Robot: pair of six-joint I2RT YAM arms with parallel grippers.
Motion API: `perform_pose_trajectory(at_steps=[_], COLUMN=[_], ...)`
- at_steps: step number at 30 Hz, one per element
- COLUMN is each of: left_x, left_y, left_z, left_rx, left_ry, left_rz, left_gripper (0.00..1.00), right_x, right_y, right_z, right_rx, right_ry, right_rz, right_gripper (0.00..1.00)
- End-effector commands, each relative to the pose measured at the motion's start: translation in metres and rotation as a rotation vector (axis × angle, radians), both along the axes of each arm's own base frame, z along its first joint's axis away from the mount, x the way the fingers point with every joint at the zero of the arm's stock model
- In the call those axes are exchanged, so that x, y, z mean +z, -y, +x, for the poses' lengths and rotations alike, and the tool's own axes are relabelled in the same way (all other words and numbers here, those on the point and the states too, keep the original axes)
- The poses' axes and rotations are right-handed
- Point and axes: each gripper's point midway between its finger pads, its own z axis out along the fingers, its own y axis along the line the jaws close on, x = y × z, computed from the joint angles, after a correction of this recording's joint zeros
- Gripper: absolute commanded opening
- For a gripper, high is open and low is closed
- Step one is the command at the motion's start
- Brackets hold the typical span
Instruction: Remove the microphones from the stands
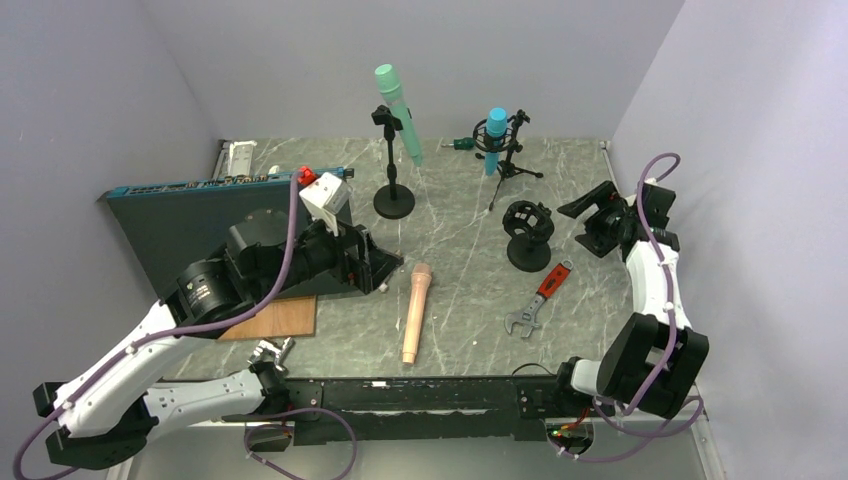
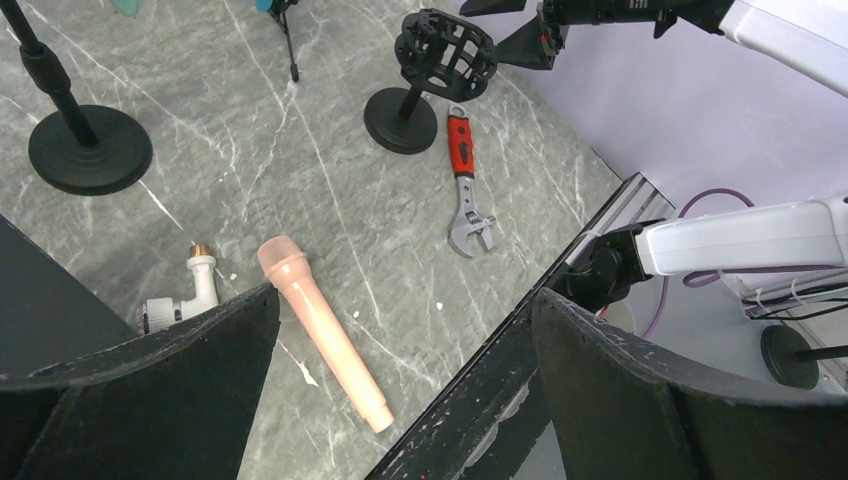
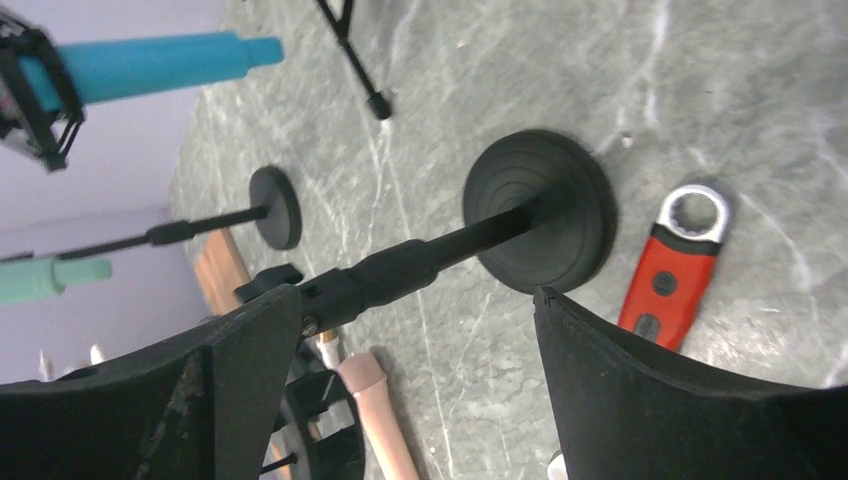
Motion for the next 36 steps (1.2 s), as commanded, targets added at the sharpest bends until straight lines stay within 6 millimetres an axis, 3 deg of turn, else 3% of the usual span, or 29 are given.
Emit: perform_pose_trajectory(at_steps=[1,5,11,17,20,26,31,36], left_x=[0.017,0.017,0.016,0.015,0.015,0.015,0.016,0.013], left_y=[-0.004,-0.008,-0.007,-0.008,-0.009,-0.016,-0.017,-0.023], left_z=[-0.007,-0.009,-0.01,-0.01,-0.01,-0.009,-0.008,-0.008], left_rx=[-0.021,-0.017,-0.023,-0.016,-0.011,0.021,0.033,0.063], left_ry=[0.042,0.052,0.05,0.044,0.038,0.025,0.011,-0.006], left_rz=[-0.054,-0.057,-0.058,-0.065,-0.065,-0.062,-0.057,-0.062], left_gripper=[0.99,0.99,0.99,0.99,0.99,0.99,0.99,0.99], right_x=[-0.014,-0.046,-0.077,-0.082,-0.082,-0.098,-0.121,-0.148], right_y=[0.023,0.015,-0.02,-0.077,-0.095,-0.088,-0.064,-0.023], right_z=[-0.006,-0.016,-0.026,-0.008,0.006,0.032,0.053,0.071], right_rx=[-0.119,-0.074,0.025,0.125,0.09,0.004,-0.096,-0.234], right_ry=[-0.073,-0.111,-0.122,0.027,0.093,0.167,0.161,0.093], right_rz=[-0.045,-0.038,0.021,0.079,0.106,0.134,0.125,0.128], right_gripper=[0.82,0.6,0.57,0.43,0.39,0.4,0.4,0.4])
